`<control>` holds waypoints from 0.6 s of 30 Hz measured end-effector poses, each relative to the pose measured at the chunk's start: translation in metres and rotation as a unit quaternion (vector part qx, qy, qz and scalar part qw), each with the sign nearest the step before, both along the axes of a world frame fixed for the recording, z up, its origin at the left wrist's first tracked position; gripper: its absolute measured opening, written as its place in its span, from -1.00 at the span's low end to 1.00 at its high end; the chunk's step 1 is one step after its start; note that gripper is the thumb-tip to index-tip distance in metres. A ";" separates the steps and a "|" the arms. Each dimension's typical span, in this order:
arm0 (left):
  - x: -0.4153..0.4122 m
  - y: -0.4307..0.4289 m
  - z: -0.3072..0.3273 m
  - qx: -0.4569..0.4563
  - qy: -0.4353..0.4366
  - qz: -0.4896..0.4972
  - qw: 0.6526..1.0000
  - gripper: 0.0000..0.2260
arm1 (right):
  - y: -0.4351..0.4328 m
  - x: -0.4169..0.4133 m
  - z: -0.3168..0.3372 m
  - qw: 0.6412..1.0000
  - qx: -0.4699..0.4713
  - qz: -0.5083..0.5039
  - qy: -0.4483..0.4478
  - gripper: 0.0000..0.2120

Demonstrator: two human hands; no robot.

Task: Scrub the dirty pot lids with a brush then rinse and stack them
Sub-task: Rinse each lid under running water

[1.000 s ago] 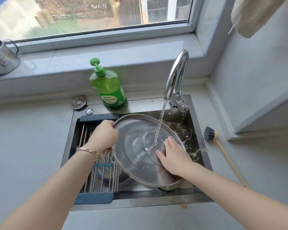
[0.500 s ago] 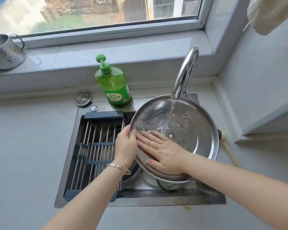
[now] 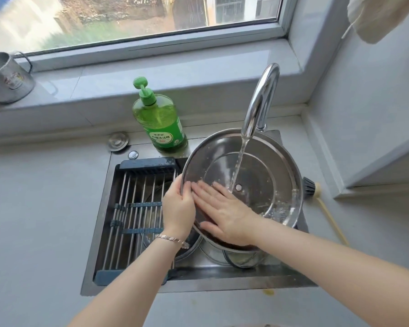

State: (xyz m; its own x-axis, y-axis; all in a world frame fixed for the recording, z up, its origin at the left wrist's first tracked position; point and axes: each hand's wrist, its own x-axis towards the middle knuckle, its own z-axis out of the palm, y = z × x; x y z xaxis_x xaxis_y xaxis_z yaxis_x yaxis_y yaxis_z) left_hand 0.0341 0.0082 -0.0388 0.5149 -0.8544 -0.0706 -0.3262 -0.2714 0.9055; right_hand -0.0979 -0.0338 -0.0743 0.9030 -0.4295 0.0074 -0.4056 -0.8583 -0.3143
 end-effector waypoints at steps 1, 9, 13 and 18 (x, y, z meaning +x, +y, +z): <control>0.007 0.001 0.000 -0.002 -0.014 0.015 1.000 -0.80 | 0.005 -0.009 0.000 0.999 0.002 0.046 0.009 -0.45; 0.050 -0.005 0.034 0.112 -0.109 0.044 0.987 -0.80 | 0.023 -0.070 -0.001 0.998 0.043 0.005 -0.050 -0.65; 0.055 -0.024 0.061 0.280 0.056 0.052 0.957 -0.90 | 0.027 -0.060 0.017 0.983 0.051 -0.073 -0.162 -0.71; 0.036 -0.046 0.079 0.282 0.127 -0.010 0.951 -0.74 | 0.029 -0.057 0.036 0.892 0.212 -0.255 -0.307 -0.76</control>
State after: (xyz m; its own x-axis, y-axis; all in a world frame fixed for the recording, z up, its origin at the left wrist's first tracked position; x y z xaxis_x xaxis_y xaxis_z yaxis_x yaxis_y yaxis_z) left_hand 0.0700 -0.0373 0.0406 0.4048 -0.6532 -0.6399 -0.1270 -0.7332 0.6681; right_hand -0.1544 -0.0050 -0.0387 0.4714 -0.8647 0.1733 -0.3479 -0.3629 -0.8644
